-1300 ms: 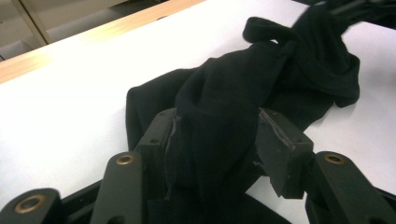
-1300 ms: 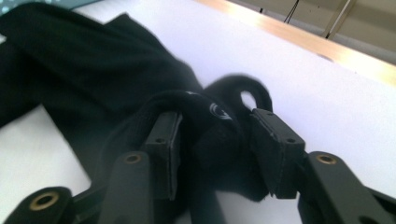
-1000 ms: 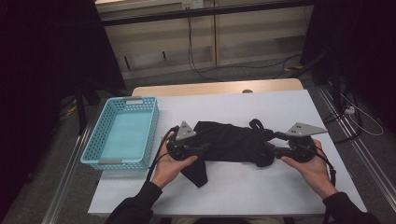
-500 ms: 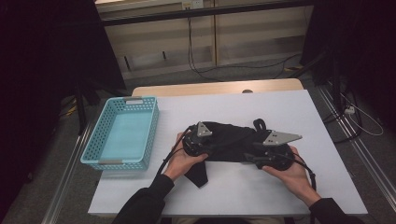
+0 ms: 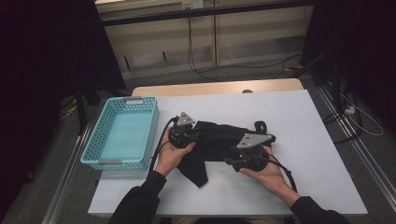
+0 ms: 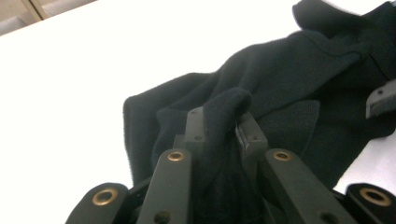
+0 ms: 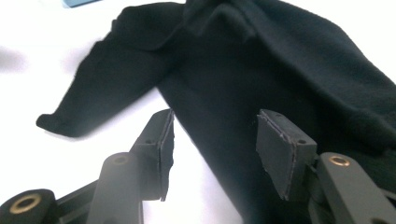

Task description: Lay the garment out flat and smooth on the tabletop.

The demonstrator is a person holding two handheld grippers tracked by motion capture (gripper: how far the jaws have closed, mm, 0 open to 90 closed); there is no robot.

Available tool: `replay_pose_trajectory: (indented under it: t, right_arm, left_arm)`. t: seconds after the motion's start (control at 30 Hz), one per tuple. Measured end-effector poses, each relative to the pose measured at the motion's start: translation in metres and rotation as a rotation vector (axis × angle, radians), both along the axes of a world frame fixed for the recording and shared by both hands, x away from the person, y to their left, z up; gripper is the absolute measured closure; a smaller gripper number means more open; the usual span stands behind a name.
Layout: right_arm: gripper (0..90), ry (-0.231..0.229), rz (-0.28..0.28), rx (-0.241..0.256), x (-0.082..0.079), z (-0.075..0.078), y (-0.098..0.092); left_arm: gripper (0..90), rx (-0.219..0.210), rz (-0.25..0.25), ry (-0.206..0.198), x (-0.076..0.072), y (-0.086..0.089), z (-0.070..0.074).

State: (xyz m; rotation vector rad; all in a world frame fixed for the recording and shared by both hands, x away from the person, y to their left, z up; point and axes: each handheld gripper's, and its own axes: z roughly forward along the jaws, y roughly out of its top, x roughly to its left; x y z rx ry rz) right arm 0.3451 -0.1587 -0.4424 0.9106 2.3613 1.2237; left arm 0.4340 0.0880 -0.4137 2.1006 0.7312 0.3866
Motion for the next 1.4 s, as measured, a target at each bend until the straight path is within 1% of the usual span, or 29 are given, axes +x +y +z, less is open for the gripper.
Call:
replay_pose_trajectory:
  t: [0.03, 0.07, 0.1, 0.13, 0.17, 0.27, 0.33, 0.37, 0.43, 0.5, 0.53, 0.6, 0.73, 0.77, 0.83, 0.9, 0.97, 1.0, 1.07, 1.1, 1.17, 1.2, 1.23, 1.27, 1.33, 1.37, 1.4]
  right_arm:
    - [47.2, 0.01, 0.0, 0.004, 0.001, -0.001, 0.002]
    - [47.1, 0.01, 0.001, 0.001, 0.003, -0.003, 0.005]
    - [46.6, 0.016, 0.002, -0.004, 0.005, -0.004, 0.008]
    - [45.9, 0.02, 0.01, -0.011, 0.007, -0.006, 0.012]
    - [44.8, 0.024, 0.014, -0.018, 0.01, -0.008, 0.017]
    - [38.6, 0.041, 0.023, -0.021, 0.017, -0.011, 0.032]
    - [34.2, 0.041, 0.024, -0.033, 0.02, -0.013, 0.044]
    - [34.2, 0.043, 0.039, -0.041, 0.022, -0.014, 0.05]
    - [33.7, 0.044, 0.053, -0.04, 0.024, -0.016, 0.06]
    - [32.4, 0.049, 0.064, -0.043, 0.026, -0.018, 0.067]
    - [31.9, 0.058, 0.069, -0.048, 0.027, -0.018, 0.07]
    - [32.5, 0.046, 0.057, -0.054, 0.031, -0.019, 0.072]
    - [31.7, 0.058, 0.05, -0.052, 0.038, -0.024, 0.074]
    - [31.0, 0.066, 0.052, -0.058, 0.039, -0.026, 0.076]
    - [29.3, 0.066, 0.05, -0.063, 0.039, -0.029, 0.078]
    - [29.6, 0.063, 0.053, -0.07, 0.04, -0.03, 0.079]
    - [32.8, 0.07, 0.046, -0.077, 0.043, -0.029, 0.08]
    - [35.3, 0.066, 0.046, -0.079, 0.044, -0.029, 0.08]
    - [43.3, 0.067, 0.042, -0.084, 0.045, -0.027, 0.078]
    - [45.4, 0.069, 0.04, -0.08, 0.046, -0.027, 0.076]
    - [50.1, 0.072, 0.044, -0.073, 0.046, -0.027, 0.075]
    - [55.5, 0.074, 0.051, -0.075, 0.045, -0.027, 0.076]
    - [65.3, 0.077, 0.067, -0.072, 0.044, -0.026, 0.076]
    - [71.0, 0.084, 0.082, -0.062, 0.043, -0.026, 0.077]
    - [78.8, 0.092, 0.103, -0.063, 0.042, -0.026, 0.077]
    - [85.6, 0.098, 0.109, -0.062, 0.042, -0.025, 0.077]
    - [87.6, 0.098, 0.111, -0.06, 0.042, -0.025, 0.075]
  left_arm:
    - [78.8, -0.001, 0.003, 0.002, 0.001, 0.001, 0.0]
    - [78.7, 0.002, 0.006, 0.003, 0.001, 0.001, -0.001]
    - [78.8, 0.018, 0.005, -0.004, 0.001, 0.001, -0.001]
    - [78.8, 0.024, 0.009, -0.01, 0.001, 0.001, -0.002]
    - [78.8, 0.037, 0.009, -0.014, 0.001, 0.001, -0.003]
    - [78.7, 0.036, 0.017, -0.015, 0.002, 0.001, -0.003]
    - [78.7, 0.039, 0.019, -0.01, 0.004, 0.002, -0.005]
    - [78.7, 0.041, 0.027, -0.007, 0.005, 0.003, -0.008]
    - [78.7, 0.053, 0.03, 0.001, 0.007, 0.004, -0.011]
    - [78.7, 0.054, 0.033, 0.006, 0.007, 0.004, -0.013]
    - [78.7, 0.049, 0.037, 0.006, 0.007, 0.004, -0.013]
    - [78.7, 0.047, 0.047, -0.01, 0.008, 0.005, -0.011]
    - [78.7, 0.039, 0.049, -0.008, 0.007, 0.005, -0.01]
    - [78.7, 0.044, 0.052, -0.013, 0.007, 0.006, -0.01]
    - [78.6, 0.042, 0.056, -0.013, 0.008, 0.006, -0.01]
    - [78.2, 0.034, 0.07, -0.014, 0.008, 0.007, -0.01]
    - [78.2, 0.028, 0.08, -0.019, 0.008, 0.008, -0.009]
    - [78.2, 0.028, 0.083, -0.02, 0.008, 0.008, -0.009]
    - [78.2, 0.023, 0.084, -0.02, 0.008, 0.01, -0.008]
    - [78.2, 0.019, 0.082, -0.012, 0.008, 0.01, -0.008]
    - [78.2, 0.022, 0.082, -0.009, 0.009, 0.01, -0.009]
    - [78.2, 0.021, 0.083, -0.007, 0.009, 0.01, -0.009]
    - [78.2, 0.021, 0.081, -0.005, 0.009, 0.009, -0.01]
    - [78.2, 0.018, 0.082, -0.004, 0.009, 0.009, -0.01]
    - [78.2, 0.021, 0.078, 0.0, 0.009, 0.01, -0.01]
    - [78.1, 0.018, 0.077, 0.005, 0.009, 0.011, -0.01]
    - [78.2, 0.017, 0.077, 0.004, 0.008, 0.011, -0.009]
